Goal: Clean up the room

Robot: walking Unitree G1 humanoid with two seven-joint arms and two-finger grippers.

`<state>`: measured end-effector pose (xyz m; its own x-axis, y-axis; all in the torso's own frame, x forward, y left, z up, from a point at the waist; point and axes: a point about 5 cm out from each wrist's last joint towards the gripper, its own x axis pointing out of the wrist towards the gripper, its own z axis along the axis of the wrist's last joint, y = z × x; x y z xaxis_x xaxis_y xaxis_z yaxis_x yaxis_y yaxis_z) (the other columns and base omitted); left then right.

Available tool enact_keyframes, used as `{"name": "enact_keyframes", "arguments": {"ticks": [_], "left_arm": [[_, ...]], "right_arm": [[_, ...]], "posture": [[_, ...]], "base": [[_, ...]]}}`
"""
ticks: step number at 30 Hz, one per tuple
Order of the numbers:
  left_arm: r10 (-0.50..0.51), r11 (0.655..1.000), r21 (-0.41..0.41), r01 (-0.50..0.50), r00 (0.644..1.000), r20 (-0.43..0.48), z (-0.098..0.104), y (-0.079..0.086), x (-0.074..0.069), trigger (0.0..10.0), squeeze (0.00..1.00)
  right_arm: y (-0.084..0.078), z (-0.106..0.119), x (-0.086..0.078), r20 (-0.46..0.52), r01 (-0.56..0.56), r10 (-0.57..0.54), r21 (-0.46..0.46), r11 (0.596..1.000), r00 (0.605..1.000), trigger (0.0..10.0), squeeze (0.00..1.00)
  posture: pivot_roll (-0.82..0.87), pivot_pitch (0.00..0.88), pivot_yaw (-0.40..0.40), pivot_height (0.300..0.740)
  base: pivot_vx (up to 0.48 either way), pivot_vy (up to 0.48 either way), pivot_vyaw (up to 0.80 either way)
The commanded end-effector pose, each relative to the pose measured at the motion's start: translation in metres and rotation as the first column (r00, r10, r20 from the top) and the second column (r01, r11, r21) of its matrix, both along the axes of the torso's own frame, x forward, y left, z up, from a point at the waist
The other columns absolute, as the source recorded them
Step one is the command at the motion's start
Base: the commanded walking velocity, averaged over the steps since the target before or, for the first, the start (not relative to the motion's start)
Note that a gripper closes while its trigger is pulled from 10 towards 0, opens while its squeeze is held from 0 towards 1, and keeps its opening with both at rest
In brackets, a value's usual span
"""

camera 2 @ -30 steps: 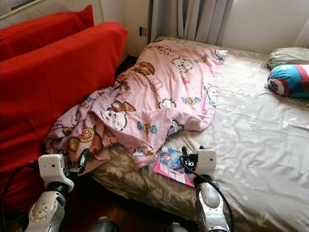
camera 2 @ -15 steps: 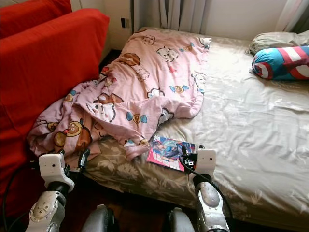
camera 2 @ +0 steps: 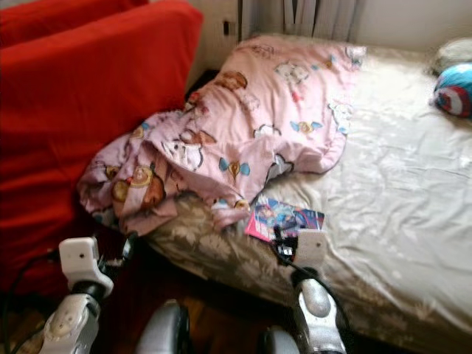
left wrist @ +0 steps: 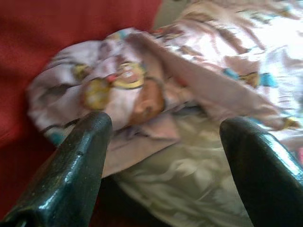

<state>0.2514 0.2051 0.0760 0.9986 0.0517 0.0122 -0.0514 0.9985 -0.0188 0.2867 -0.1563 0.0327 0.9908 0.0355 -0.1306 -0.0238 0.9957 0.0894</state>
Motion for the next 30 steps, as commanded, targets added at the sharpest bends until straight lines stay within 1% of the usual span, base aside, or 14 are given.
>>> {"name": "enact_keyframes", "arguments": {"ticks": [1,6,9,30], "left_arm": [[-0.011,1.0,0.011,0.011,1.0,-0.003,0.0006,-0.0004,-0.0006,10.0,0.0],[-0.016,1.0,0.01,0.017,1.0,-0.004,0.0015,-0.0011,0.0001,10.0,0.0],[-0.018,1.0,0.011,0.019,1.0,-0.002,0.002,-0.0012,0.0006,10.0,0.0],[-0.02,1.0,0.004,0.02,1.0,0.001,0.0047,-0.0018,0.0044,10.0,0.0]], "right_arm": [[-0.0046,-0.0036,-0.0028,-0.019,0.021,-0.021,-0.002,1.0,1.0,10.0,0.0],[-0.0068,-0.0049,-0.0029,-0.027,0.027,-0.028,-0.005,1.0,0.999,10.0,0.0],[-0.0075,-0.0035,-0.0034,-0.008,0.032,-0.032,0.004,0.999,0.999,10.0,0.0],[-0.004,0.0003,0.0007,0.006,0.027,-0.027,0.02,0.999,1.0,10.0,0.0]], "posture": [[-0.03,0.121,-0.022,0.641],[-0.03,0.126,-0.019,0.614],[-0.03,0.132,-0.02,0.614],[-0.02,0.157,-0.017,0.614]], "base": [[0.0,0.0,0.0],[0.0,0.0,0.0],[0.0,0.0,0.0],[0.0,0.0,0.0]]}}
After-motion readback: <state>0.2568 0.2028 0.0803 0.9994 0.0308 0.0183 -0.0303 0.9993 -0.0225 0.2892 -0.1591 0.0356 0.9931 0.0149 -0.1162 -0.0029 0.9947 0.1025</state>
